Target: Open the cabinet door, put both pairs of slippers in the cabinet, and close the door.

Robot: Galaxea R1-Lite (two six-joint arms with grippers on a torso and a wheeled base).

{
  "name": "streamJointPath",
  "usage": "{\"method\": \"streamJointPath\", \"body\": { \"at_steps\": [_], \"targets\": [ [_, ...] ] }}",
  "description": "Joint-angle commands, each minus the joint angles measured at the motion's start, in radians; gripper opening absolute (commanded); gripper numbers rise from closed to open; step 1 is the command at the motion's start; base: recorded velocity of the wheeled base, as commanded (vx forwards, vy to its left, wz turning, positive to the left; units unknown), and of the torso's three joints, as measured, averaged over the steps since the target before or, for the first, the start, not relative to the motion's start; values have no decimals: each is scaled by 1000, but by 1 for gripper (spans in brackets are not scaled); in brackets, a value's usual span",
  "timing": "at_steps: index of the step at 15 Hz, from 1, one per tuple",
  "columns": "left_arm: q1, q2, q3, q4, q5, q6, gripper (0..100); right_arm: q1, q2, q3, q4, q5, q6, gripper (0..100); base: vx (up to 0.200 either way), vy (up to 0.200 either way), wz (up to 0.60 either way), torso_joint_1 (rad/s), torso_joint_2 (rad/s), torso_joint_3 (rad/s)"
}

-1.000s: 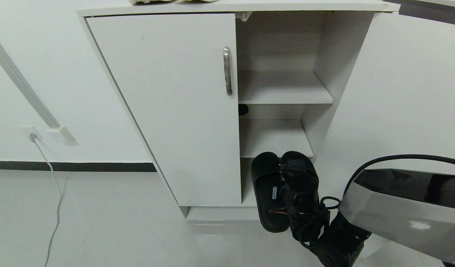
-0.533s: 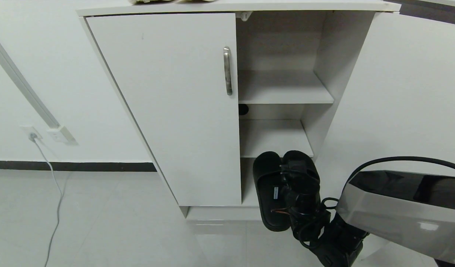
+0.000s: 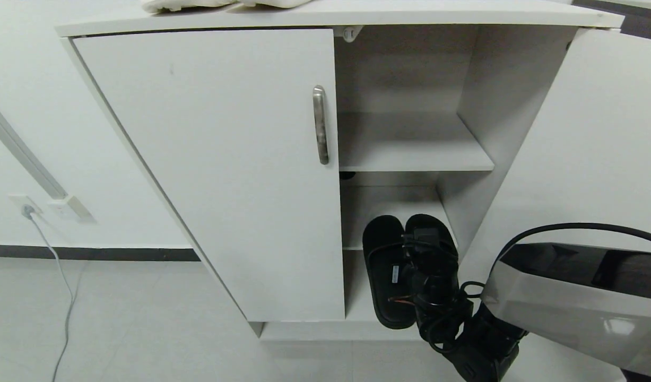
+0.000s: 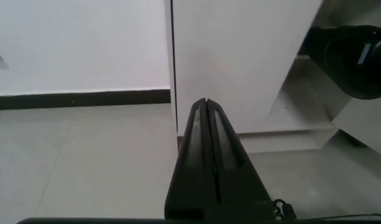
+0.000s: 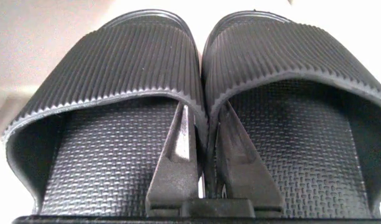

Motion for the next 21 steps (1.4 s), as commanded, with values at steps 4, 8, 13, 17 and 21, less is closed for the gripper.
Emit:
{"method": "streamJointPath", "body": {
  "at_steps": [4, 8, 13, 17, 21],
  "targets": [
    [1, 2, 0, -2, 0, 0, 0, -12, 12, -49, 24, 6, 5, 0, 100, 0, 0, 2, 0, 0],
    [1, 2, 0, -2, 0, 0, 0, -53, 42, -190, 165, 42, 39, 0, 0, 0, 0, 0, 0, 0],
    [1, 2, 0, -2, 1, 0, 0, -104, 131, -445, 341, 77, 50, 0, 0, 0, 0, 0, 0, 0],
    [1, 2, 0, -2, 1, -2, 0, -126, 144, -590, 441, 106, 48, 0, 0, 0, 0, 0, 0, 0],
    [1, 2, 0, -2, 1, -2, 0, -149, 145, -630, 484, 114, 44, 0, 0, 0, 0, 0, 0, 0]
  ]
}}
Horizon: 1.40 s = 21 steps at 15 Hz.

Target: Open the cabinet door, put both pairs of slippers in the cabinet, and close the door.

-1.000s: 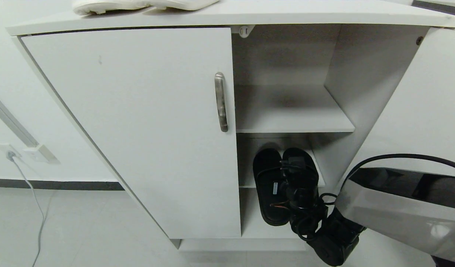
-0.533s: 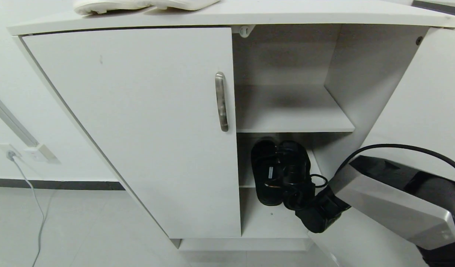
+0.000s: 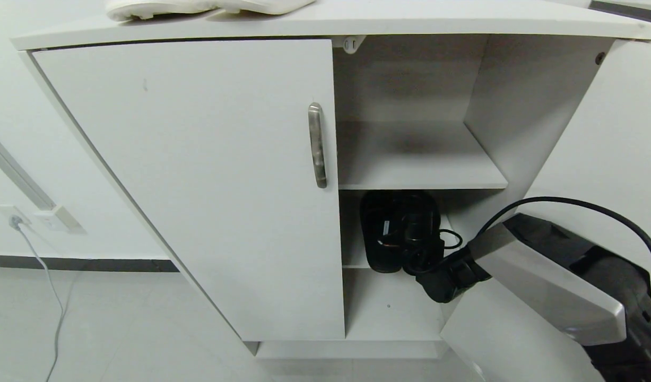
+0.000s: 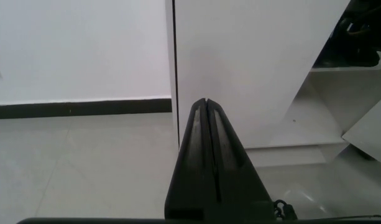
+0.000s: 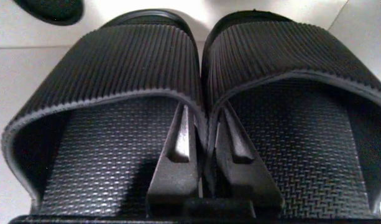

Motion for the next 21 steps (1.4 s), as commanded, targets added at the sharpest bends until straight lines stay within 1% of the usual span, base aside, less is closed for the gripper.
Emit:
{"method": "streamJointPath", "body": {
  "at_steps": [1, 7, 8, 11, 13, 16, 21],
  "targets": [
    [0, 2, 0, 0, 0, -1, 0, -10, 2, -16, 9, 1, 0, 0, 0, 0, 0, 0, 0, 0],
    [0, 2, 0, 0, 0, -1, 0, -10, 10, -24, 51, 8, 1, 0, 0, 0, 0, 0, 0, 0],
    [0, 2, 0, 0, 0, -1, 0, -11, 14, -29, 52, 7, 1, 100, 0, 0, 0, 0, 0, 0],
    [0, 2, 0, 0, 0, -1, 0, -10, 16, -29, 54, 7, 1, 100, 0, 0, 0, 0, 0, 0],
    [0, 2, 0, 0, 0, -1, 0, -8, -4, 10, 51, 5, 1, 100, 0, 0, 0, 0, 0, 0],
    [0, 2, 0, 0, 0, -1, 0, 9, -78, 113, 43, 4, 4, 100, 0, 0, 0, 0, 0, 0],
    [0, 2, 0, 0, 0, 2, 0, 75, -249, 401, -63, -2, 6, 100, 0, 0, 0, 0, 0, 0]
  ]
}}
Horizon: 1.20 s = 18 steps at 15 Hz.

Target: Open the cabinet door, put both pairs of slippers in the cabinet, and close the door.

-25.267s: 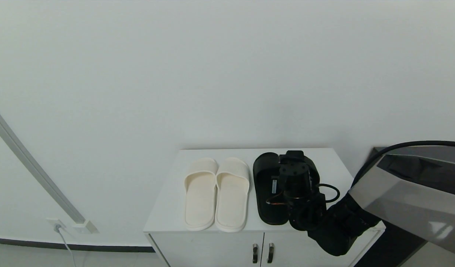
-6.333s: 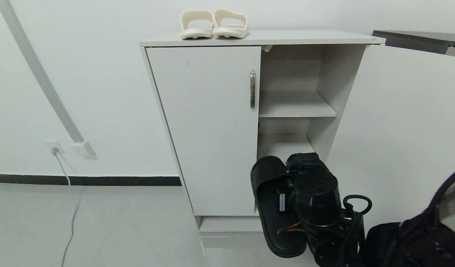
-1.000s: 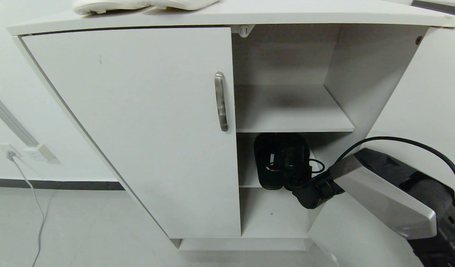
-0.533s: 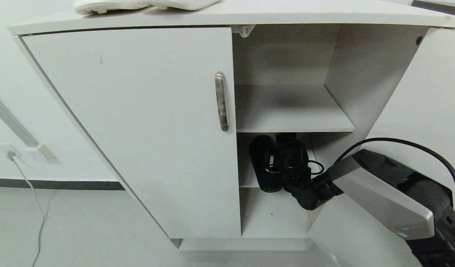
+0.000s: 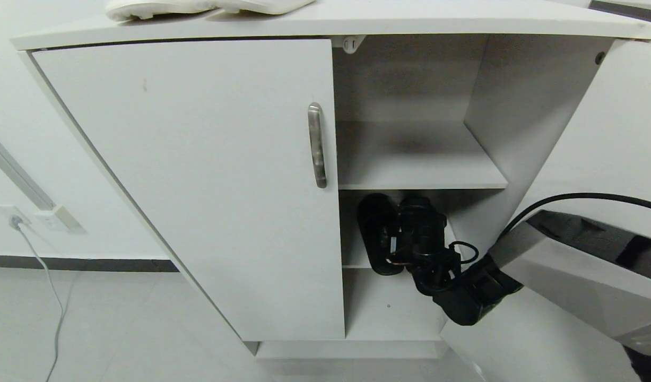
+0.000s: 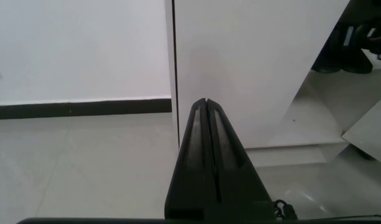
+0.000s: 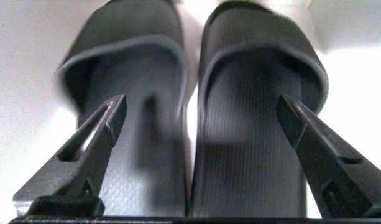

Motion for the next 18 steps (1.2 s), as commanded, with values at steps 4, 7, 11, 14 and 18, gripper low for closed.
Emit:
{"method": "streamJointPath", "body": {
  "at_steps": [4, 7, 11, 14, 18],
  "targets": [
    [0, 2, 0, 0, -1, 3, 0, 101, -258, 402, -143, -1, 18, 100, 0, 0, 0, 0, 0, 0],
    [0, 2, 0, 0, -1, 3, 0, 150, -333, 541, -179, -1, 41, 100, 0, 0, 0, 0, 0, 0],
    [0, 2, 2, 0, -3, 2, 0, 156, -326, 540, -180, -1, 56, 100, 0, 0, 0, 0, 0, 0],
    [0, 2, 0, 0, -1, 2, 0, 164, -327, 540, -183, -1, 54, 100, -200, 0, 0, 7, 2, 2],
    [0, 2, 0, 0, -3, 2, 0, 167, -330, 540, -183, -4, 50, 100, -200, 0, 0, -4, 4, 5]
  ]
}}
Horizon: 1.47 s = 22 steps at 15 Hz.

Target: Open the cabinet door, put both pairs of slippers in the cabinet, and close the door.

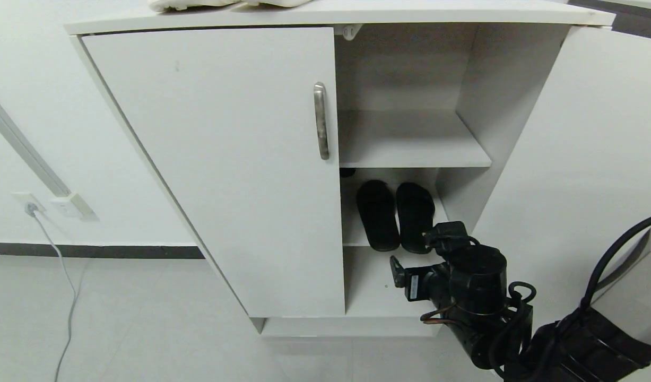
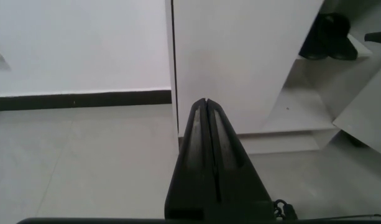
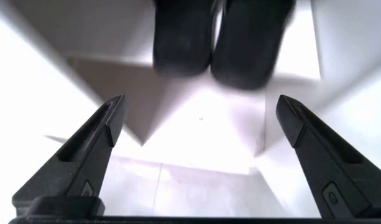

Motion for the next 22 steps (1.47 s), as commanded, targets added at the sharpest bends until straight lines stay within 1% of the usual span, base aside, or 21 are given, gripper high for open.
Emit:
{"method": "streamJointPath", "body": {
  "at_steps": [1, 3, 6, 12, 19, 22],
  "targets": [
    [0, 2, 2, 0, -1, 0, 0, 1, -3, -1, 0, 0, -1, 100, 0, 0, 0, 0, 0, 0],
    [0, 2, 0, 0, 2, 0, 0, 2, -18, 4, 0, 0, -11, 100, 0, 0, 0, 0, 0, 0],
    [0, 2, 2, 0, 2, 9, 0, 1, -81, 13, 12, 2, -18, 100, 0, 0, 0, 0, 0, 0],
    [0, 2, 2, 0, 1, 3, 0, 14, -109, 31, 15, 0, -27, 100, 0, 0, 0, 0, 0, 0],
    [0, 2, 2, 0, 1, 4, 0, 28, -124, 59, 12, 2, -27, 100, 0, 0, 0, 2, 3, 176],
    [0, 2, 2, 0, -1, 3, 0, 30, -123, 61, 10, 2, -27, 100, 0, 0, 0, -1, -1, 37]
  ]
}}
